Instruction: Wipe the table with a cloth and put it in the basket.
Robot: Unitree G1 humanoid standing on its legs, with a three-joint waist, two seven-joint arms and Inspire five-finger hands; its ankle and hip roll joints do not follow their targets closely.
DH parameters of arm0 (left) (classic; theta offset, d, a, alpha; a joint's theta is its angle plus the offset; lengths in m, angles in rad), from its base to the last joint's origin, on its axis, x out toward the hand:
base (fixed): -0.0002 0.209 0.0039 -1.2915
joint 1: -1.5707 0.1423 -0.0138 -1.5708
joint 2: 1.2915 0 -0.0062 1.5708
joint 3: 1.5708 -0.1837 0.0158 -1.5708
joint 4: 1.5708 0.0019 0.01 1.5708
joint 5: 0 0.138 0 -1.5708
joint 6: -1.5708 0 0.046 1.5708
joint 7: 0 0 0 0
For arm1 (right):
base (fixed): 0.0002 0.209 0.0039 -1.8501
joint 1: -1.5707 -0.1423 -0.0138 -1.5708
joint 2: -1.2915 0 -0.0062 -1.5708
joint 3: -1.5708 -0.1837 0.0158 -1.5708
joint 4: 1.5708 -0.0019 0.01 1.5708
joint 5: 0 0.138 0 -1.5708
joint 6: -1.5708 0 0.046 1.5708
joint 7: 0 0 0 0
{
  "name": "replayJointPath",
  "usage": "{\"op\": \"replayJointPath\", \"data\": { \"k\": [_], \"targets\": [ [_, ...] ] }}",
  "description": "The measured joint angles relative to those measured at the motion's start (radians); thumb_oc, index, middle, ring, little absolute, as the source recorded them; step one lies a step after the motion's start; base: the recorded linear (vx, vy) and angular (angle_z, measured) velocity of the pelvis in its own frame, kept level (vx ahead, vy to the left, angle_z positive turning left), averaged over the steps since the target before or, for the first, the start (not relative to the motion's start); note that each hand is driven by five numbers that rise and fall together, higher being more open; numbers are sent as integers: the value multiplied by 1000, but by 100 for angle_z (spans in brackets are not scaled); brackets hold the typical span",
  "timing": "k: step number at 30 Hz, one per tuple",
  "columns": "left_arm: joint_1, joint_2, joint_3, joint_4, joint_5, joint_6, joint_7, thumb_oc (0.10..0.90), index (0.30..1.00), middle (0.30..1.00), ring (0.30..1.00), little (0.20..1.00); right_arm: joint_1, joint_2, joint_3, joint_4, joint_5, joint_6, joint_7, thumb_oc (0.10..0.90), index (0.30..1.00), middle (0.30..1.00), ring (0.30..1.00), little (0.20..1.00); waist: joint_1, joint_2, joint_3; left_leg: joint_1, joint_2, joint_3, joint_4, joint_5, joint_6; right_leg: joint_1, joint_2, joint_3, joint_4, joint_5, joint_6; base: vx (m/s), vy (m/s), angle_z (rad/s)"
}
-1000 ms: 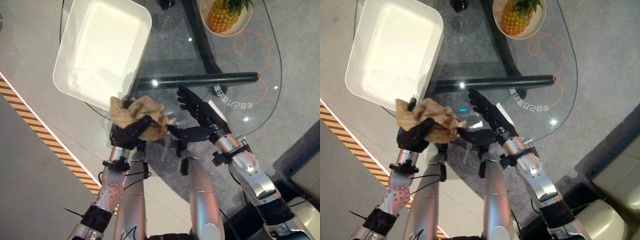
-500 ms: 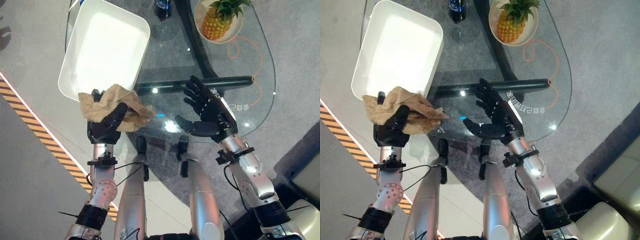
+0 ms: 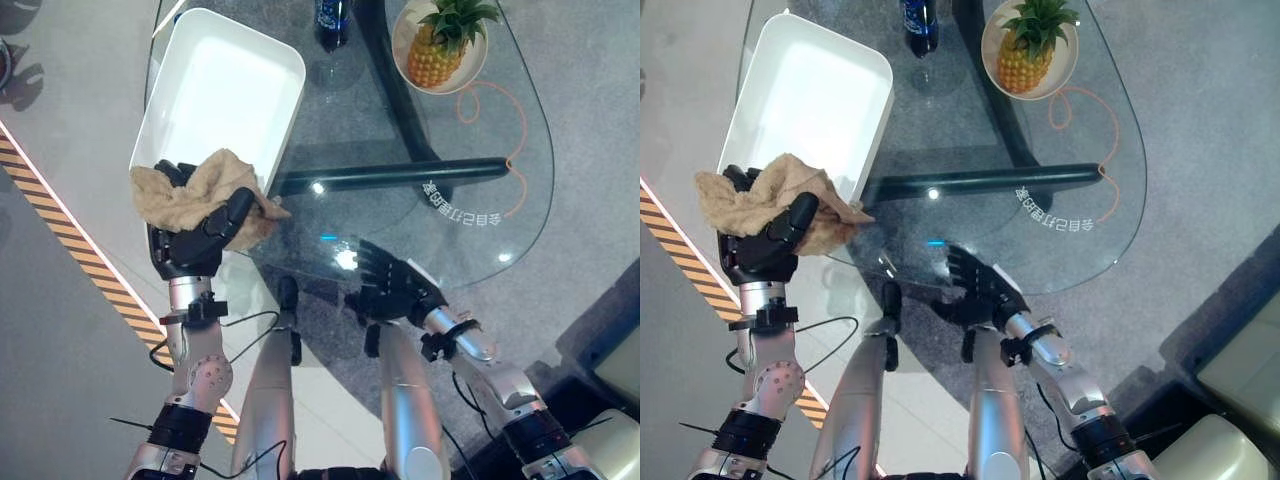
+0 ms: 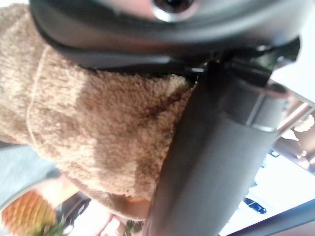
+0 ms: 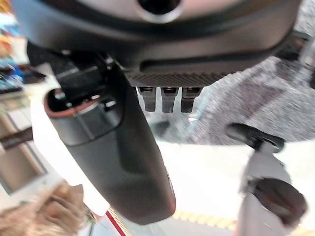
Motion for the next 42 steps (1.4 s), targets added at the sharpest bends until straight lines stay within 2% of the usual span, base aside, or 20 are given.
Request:
{"op": "replayJointPath", "data": {
  "k": [5,14,21,26,37,42],
  "targets": [
    [-64,22,4,33,160,-11,156,100,300,300,300,200,-57,-23,33,61,-20,73,38,800,900,900,900,900,1,4,0,2,-3,-2,0,2,-2,-3,-5,0,14,-6,-2,30,78,4],
    [-221,109,25,126,502,-28,511,100,300,300,300,200,-98,-45,89,112,-21,128,69,800,900,900,900,900,-9,6,0,-23,-6,-6,8,4,-7,-35,-5,3,41,-17,-4,29,93,1],
    [-362,164,14,325,588,-13,637,100,300,300,300,200,-194,-57,121,144,-18,174,82,800,900,900,900,900,-22,6,0,-59,-6,-4,26,2,-3,-63,-5,7,41,-14,-4,5,101,-1],
    [-421,198,-29,447,626,52,736,100,300,300,300,200,-246,-66,137,174,-3,182,86,800,900,900,900,900,-37,4,0,-104,-5,10,41,-2,2,-107,-3,28,40,-2,-1,10,104,-6],
    [-593,258,-142,600,626,148,761,100,300,300,300,200,-293,-92,181,224,32,187,105,800,900,900,900,900,-79,-9,-1,-212,10,18,90,-11,14,-177,13,32,0,46,12,11,72,-7],
    [-645,263,-169,679,562,188,741,100,300,300,300,200,-332,-95,199,238,62,182,106,800,900,900,900,900,-103,-24,-2,-238,17,19,103,-16,16,-186,21,32,-24,62,16,-20,21,-5]
  ]
}}
